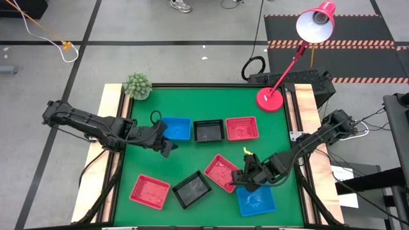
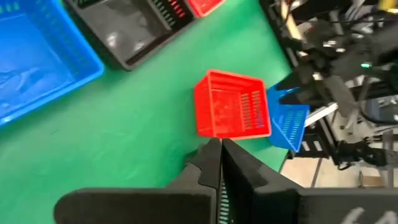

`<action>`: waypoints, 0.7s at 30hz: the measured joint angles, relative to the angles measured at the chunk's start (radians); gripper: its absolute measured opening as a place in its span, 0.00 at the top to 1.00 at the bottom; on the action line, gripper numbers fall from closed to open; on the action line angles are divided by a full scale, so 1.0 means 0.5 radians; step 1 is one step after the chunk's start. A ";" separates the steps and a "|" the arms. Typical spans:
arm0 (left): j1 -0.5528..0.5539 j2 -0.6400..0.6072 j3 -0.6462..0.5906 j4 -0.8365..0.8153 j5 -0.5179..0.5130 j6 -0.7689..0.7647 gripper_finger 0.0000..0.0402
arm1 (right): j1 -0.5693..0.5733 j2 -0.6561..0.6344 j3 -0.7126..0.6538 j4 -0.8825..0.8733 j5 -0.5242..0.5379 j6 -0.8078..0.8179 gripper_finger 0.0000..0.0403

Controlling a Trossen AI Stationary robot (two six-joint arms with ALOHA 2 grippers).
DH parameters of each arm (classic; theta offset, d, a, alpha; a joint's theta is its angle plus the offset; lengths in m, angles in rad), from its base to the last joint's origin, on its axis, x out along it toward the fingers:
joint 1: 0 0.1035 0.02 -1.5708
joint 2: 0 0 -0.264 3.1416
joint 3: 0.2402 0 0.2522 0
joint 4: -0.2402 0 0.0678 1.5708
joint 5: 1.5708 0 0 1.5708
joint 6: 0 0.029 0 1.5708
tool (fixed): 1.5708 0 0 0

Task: Stack baskets by color
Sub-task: Stack the middle orange bin on the top orange bin

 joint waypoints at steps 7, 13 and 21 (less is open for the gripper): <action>-0.059 0.001 0.000 0.054 -0.081 0.002 0.99 | -0.050 -0.071 -0.331 0.487 -0.001 0.105 0.45; -0.020 0.001 0.000 0.047 -0.085 0.060 0.96 | -0.082 -0.071 -0.473 0.621 -0.011 0.146 0.46; 0.078 0.001 0.000 0.037 -0.085 0.175 0.95 | -0.193 -0.071 -0.505 0.666 -0.110 0.036 0.62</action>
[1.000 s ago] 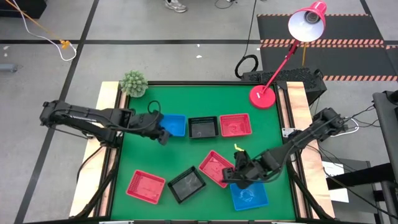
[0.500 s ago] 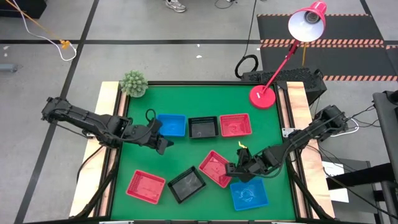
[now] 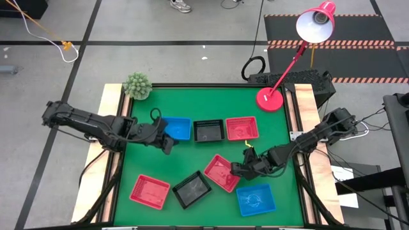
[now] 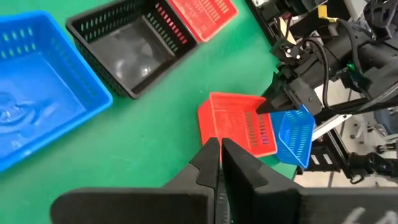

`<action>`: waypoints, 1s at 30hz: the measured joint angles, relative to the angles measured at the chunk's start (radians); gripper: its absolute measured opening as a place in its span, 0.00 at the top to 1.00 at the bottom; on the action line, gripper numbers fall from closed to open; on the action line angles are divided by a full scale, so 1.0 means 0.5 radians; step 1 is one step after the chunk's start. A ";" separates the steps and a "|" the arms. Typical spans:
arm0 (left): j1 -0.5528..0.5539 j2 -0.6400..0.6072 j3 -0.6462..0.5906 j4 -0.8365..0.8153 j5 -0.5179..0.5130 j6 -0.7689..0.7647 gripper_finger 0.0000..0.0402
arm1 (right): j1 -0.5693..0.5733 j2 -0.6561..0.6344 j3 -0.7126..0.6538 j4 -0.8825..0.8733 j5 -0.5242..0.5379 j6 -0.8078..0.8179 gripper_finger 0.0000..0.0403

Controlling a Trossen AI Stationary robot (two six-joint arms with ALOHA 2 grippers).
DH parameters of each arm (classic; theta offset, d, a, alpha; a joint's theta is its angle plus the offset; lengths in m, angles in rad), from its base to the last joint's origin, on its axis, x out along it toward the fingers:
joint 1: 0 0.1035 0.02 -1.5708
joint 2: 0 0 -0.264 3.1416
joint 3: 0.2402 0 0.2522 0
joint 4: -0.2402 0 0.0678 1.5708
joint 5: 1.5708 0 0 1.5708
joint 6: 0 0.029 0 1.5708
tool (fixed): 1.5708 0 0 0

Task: Stack baskets by color
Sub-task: Stack the middle orange bin on the top orange bin

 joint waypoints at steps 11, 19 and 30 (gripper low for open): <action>0.191 0.000 0.000 -0.043 0.001 0.217 0.95 | -0.240 -0.085 0.000 -0.027 -0.158 -0.457 0.92; 0.331 0.000 0.000 -0.047 0.007 0.334 0.95 | -0.533 -0.148 0.000 -0.146 -0.473 -0.841 0.89; 0.396 0.000 0.000 -0.050 0.100 0.415 0.95 | -0.589 -0.163 0.000 -0.228 -0.730 -1.011 0.65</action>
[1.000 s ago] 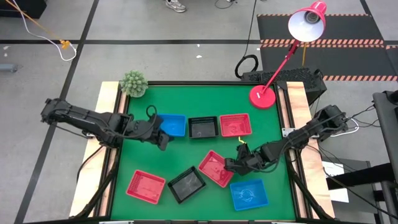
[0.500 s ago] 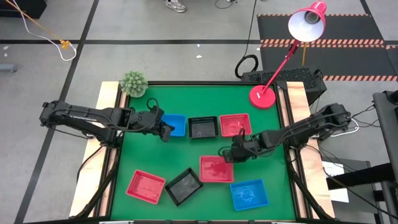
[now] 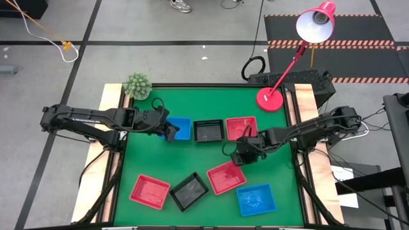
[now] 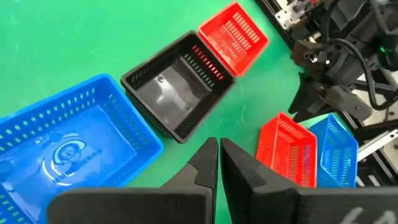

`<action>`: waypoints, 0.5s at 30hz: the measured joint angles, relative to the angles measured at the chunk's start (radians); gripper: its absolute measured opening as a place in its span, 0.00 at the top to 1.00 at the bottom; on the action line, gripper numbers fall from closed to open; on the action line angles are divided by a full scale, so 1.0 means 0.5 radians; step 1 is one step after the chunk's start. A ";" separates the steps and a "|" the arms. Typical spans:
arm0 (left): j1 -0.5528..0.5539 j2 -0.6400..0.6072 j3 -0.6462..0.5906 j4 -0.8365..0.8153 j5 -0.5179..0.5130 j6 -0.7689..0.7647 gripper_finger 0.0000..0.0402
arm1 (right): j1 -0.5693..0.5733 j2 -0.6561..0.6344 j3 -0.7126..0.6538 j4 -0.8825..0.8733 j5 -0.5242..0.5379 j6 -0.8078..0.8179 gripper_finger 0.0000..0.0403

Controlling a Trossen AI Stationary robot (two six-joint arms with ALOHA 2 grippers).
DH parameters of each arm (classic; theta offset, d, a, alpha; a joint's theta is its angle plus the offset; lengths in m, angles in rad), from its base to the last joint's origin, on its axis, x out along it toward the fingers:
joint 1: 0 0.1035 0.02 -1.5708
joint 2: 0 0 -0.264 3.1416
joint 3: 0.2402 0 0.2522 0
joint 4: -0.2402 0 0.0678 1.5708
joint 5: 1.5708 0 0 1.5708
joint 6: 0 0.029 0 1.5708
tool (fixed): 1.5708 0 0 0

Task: Stack baskets by color
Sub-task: Stack the middle orange bin on the top orange bin

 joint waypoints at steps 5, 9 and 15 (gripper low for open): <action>0.002 0.000 0.000 -0.015 0.000 0.059 0.95 | 0.109 0.017 0.000 -0.016 0.064 -0.070 0.62; 0.002 0.000 0.000 -0.057 0.000 0.096 0.95 | 0.133 0.020 0.000 -0.014 0.110 -0.106 0.68; 0.015 0.000 0.000 -0.078 0.001 0.188 0.95 | 0.133 0.021 0.000 -0.015 0.215 -0.167 0.86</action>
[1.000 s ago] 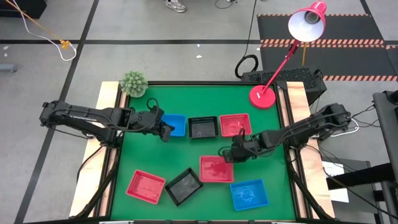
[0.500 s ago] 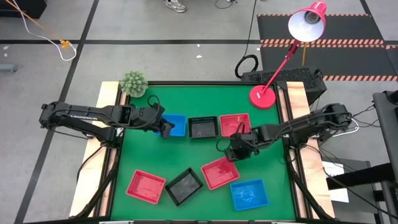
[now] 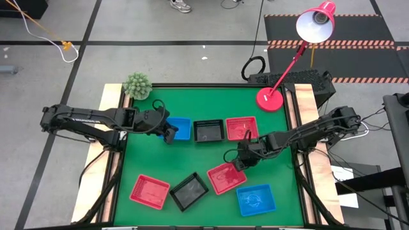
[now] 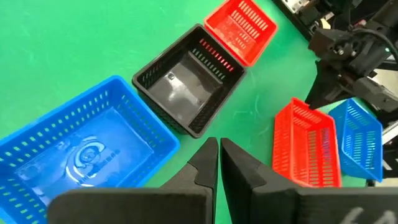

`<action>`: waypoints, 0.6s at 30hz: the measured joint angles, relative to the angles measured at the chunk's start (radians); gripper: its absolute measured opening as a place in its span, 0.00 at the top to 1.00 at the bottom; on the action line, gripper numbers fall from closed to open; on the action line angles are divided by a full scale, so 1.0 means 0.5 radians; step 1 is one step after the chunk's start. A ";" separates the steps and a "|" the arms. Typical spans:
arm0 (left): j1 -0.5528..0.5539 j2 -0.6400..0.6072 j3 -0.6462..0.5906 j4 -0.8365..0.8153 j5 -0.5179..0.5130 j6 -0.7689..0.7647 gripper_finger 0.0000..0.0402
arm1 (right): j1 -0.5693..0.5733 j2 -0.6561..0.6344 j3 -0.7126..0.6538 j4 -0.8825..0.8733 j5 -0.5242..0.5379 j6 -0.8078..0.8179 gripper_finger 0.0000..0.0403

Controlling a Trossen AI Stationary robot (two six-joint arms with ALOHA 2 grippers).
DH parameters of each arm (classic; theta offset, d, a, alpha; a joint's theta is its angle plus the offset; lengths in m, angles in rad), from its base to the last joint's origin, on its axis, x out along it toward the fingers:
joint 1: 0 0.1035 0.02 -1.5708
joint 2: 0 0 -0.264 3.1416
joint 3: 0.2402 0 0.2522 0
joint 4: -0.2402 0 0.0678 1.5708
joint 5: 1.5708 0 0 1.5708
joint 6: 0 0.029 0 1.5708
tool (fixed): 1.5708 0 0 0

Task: Stack baskets by color
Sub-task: Stack the middle orange bin on the top orange bin

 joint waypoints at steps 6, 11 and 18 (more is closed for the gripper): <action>0.059 0.000 0.000 -0.009 0.021 0.059 0.95 | -0.001 0.000 0.000 0.002 0.053 0.018 0.91; 0.103 0.000 0.000 -0.008 0.057 0.060 0.95 | 0.001 0.000 0.000 0.001 0.051 0.000 0.80; 0.108 0.000 0.000 -0.008 0.064 0.073 0.95 | 0.000 0.002 -0.069 0.032 0.042 -0.081 0.70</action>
